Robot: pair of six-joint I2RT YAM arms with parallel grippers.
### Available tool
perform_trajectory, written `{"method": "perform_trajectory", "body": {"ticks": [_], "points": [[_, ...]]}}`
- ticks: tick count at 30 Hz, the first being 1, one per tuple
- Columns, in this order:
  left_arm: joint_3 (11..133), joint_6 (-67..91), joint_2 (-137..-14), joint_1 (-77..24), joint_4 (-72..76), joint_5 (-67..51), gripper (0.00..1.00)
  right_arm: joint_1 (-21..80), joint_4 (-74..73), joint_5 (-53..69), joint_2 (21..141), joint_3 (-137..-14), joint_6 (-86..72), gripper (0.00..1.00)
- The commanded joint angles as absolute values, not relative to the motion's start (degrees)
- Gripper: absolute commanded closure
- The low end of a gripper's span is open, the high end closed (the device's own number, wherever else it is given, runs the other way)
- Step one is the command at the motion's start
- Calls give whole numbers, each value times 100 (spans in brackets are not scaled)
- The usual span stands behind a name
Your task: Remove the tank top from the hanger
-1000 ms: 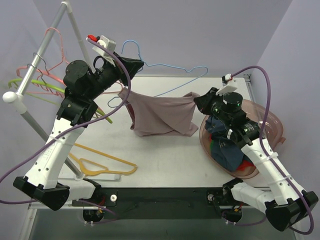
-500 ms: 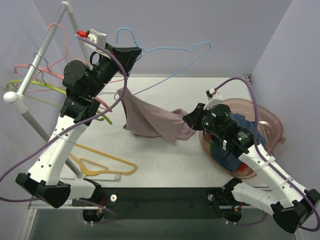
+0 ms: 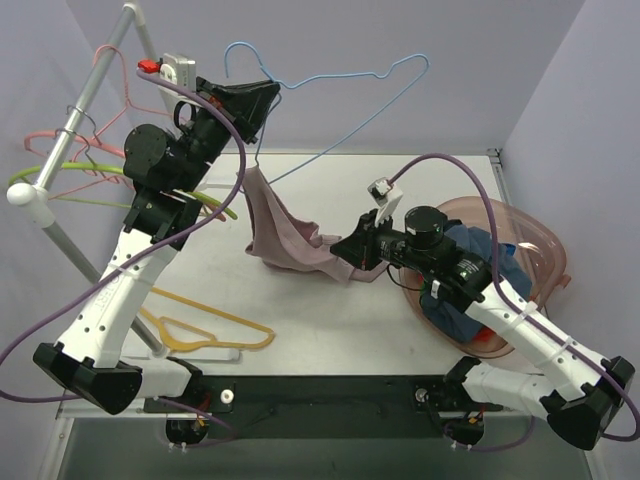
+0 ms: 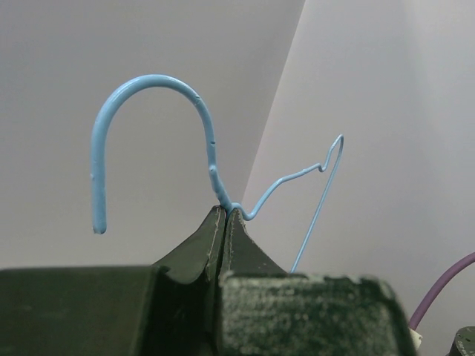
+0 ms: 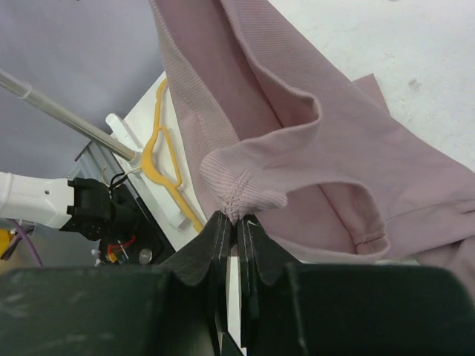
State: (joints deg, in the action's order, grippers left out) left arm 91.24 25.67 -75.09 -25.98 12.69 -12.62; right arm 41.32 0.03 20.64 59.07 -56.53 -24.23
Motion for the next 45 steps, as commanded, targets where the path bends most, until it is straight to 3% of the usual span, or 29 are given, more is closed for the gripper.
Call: {"method": "perform_trajectory", "body": {"ticks": [1,3,4,7,10,12,17,23,29,30,31,32,33,35,40,45], "points": [[9027,2768,-7427,-2637,1934,-1213,100,4279,-376,2155,6108,-6178,-1609,100],[9018,2795,-7418,-2637,1934,-1222,100,4324,-492,1865,6065,-6144,-1556,99],[8983,2821,-7409,-2645,1942,-1230,100,4350,-440,1602,6030,-6083,-1582,77],[8895,3006,-7383,-2672,2091,-1248,100,4464,364,1669,5854,-5583,-1355,40],[8824,3041,-7357,-2725,2118,-1187,100,4692,1640,1653,5774,-5002,-829,20],[8789,3058,-7330,-2760,2171,-1143,100,4737,2482,1635,5941,-4756,-564,15],[8771,3190,-7339,-2848,2329,-993,100,4895,3820,1152,6775,-4754,-53,13],[8859,3287,-7418,-2935,2364,-1046,100,4931,4604,1001,7802,-5027,298,11],[8833,3322,-7374,-3006,2347,-1020,100,5027,5008,854,8691,-5581,519,11],[8833,3357,-7374,-3006,2381,-1002,100,5027,5071,766,8797,-5651,475,15],[8842,3349,-7374,-3023,2399,-985,100,5036,5089,773,9007,-5799,422,23],[8842,3340,-7383,-3023,2417,-958,100,5036,5011,869,9087,-5888,361,64],[8850,3322,-7400,-3032,2452,-897,100,5054,4958,1062,9149,-5941,317,80],[8929,3287,-7453,-3032,2435,-826,100,5246,4600,1300,9193,-6020,500,100],[8974,3103,-7646,-3032,2575,-607,100,5458,3299,1740,9001,-6021,573,100],[9070,2997,-7752,-3023,2672,-554,100,5265,2523,1354,8807,-5819,0,100]]}}
